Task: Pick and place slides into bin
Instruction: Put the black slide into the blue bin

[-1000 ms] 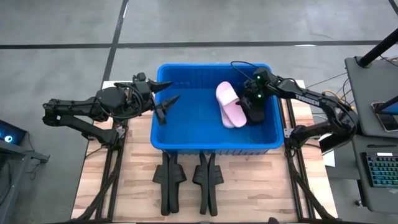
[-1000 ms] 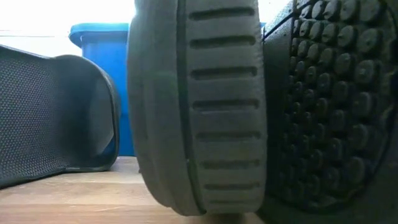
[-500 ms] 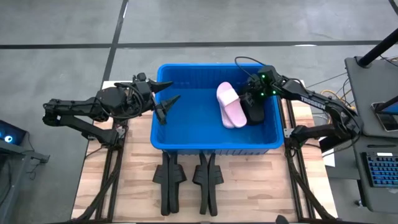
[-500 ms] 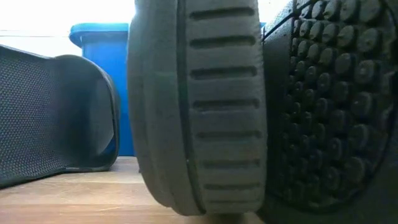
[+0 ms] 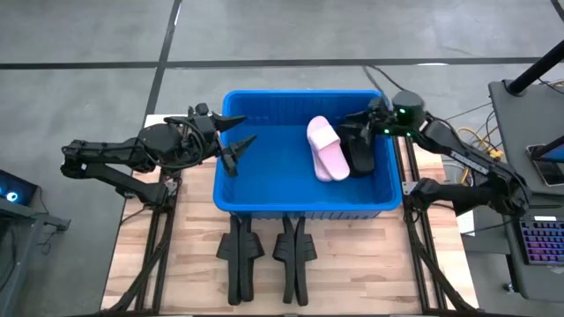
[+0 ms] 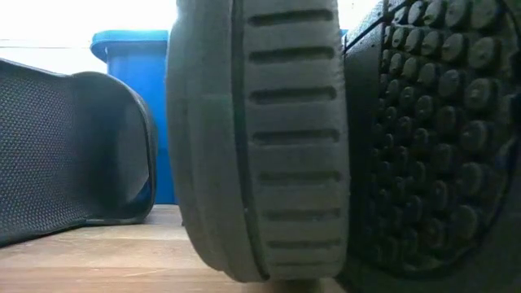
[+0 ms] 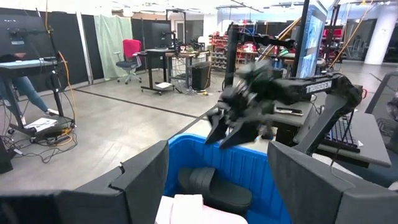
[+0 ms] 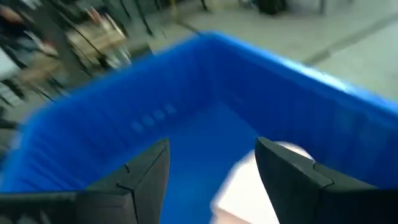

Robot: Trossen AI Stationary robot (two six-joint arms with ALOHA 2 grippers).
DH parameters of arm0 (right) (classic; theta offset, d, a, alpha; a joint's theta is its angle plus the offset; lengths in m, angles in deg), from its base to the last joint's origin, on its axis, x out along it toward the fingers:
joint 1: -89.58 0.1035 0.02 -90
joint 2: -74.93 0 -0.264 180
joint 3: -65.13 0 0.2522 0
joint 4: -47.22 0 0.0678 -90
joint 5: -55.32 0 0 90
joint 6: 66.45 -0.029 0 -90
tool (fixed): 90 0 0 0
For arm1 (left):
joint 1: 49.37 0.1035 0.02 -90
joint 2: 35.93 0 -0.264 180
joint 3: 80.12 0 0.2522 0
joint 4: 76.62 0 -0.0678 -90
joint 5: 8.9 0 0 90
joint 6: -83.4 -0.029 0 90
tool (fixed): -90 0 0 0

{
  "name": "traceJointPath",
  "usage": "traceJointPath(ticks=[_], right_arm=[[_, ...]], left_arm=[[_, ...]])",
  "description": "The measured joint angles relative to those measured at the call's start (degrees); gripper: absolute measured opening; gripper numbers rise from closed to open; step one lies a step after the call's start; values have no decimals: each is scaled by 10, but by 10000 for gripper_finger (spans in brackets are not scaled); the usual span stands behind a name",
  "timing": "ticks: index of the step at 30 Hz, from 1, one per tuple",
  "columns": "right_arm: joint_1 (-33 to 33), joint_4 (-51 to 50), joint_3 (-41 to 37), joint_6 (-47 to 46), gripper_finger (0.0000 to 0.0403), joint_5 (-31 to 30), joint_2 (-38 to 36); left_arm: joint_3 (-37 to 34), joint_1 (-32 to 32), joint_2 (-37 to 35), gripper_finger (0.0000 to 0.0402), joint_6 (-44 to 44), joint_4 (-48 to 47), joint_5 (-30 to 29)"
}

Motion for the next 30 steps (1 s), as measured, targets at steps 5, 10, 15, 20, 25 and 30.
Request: traceJointPath(ticks=[5,10,15,20,25,30], right_arm=[[50,45,0,-63,226,0,-60],[116,82,0,-128,226,-4,-105],[205,88,0,-164,226,-14,-130],[308,79,0,-201,226,-91,-141],[403,62,0,-234,226,-168,-136],[509,63,0,-244,226,-271,-107]], left_arm=[[0,0,3,259,0,6,0],[2,0,5,259,0,15,0],[1,0,5,259,0,12,16],[2,0,4,259,1,13,73],[1,-2,-4,259,34,11,125],[0,-3,-5,259,61,6,218]])
